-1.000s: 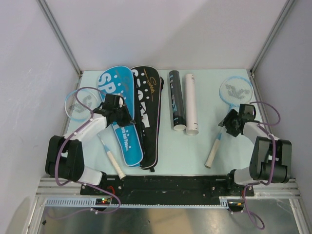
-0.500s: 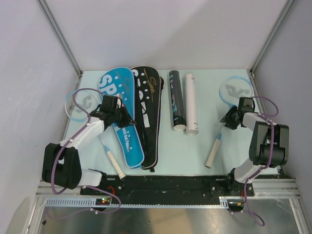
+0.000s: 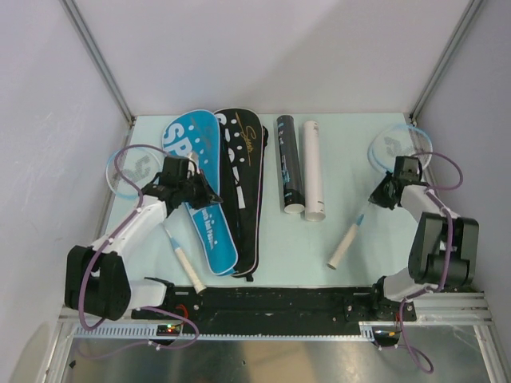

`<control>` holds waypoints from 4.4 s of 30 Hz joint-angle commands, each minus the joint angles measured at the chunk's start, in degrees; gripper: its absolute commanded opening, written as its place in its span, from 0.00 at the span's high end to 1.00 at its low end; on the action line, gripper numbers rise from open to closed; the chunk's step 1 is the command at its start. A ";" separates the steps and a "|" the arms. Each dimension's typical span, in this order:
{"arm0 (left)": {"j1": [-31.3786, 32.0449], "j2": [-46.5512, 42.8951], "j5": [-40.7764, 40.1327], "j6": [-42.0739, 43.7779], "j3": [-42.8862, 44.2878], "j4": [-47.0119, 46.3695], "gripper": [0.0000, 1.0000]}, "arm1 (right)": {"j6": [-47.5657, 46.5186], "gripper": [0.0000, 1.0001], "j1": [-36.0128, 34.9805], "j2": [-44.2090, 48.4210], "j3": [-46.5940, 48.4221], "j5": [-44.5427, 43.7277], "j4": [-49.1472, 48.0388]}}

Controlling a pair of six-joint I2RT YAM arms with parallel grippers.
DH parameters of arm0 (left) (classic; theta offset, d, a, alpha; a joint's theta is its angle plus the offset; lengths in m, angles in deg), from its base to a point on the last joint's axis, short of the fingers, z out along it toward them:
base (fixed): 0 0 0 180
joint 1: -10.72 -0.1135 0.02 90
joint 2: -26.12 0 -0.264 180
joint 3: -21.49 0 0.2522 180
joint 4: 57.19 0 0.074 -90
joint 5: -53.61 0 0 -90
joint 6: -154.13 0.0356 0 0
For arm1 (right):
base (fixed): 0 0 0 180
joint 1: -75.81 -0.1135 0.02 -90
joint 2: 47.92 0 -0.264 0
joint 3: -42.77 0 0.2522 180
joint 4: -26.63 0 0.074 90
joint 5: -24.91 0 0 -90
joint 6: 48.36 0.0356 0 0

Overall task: Pack up the badminton gear
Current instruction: Pick up the racket from the center of the board, then place the racket in the racket bag.

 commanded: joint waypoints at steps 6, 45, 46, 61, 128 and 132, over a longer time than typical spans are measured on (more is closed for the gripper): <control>-0.78 -3.41 2.41 0.78 -1.41 -0.98 1.00 | -3.63 1.00 -7.99 15.57 5.91 -5.39 6.39; 1.61 -9.68 3.80 6.47 -4.64 -1.06 1.00 | 6.83 1.00 -68.76 -1.11 20.04 -16.25 21.29; 1.80 -9.42 3.78 6.47 -4.57 -1.08 1.00 | 6.68 1.00 -69.29 -1.38 20.45 -16.11 20.86; 5.38 -8.15 6.80 10.83 -3.44 -2.56 1.00 | 3.28 1.00 -70.24 -2.60 21.75 -11.52 12.45; 5.86 -6.64 3.07 -3.36 -11.41 -14.89 1.00 | 4.11 0.46 -55.82 -6.62 17.08 15.52 -9.83; 5.86 -6.12 2.44 -3.30 -12.20 -15.37 1.00 | -1.11 0.45 -55.38 -4.64 14.57 20.53 -5.82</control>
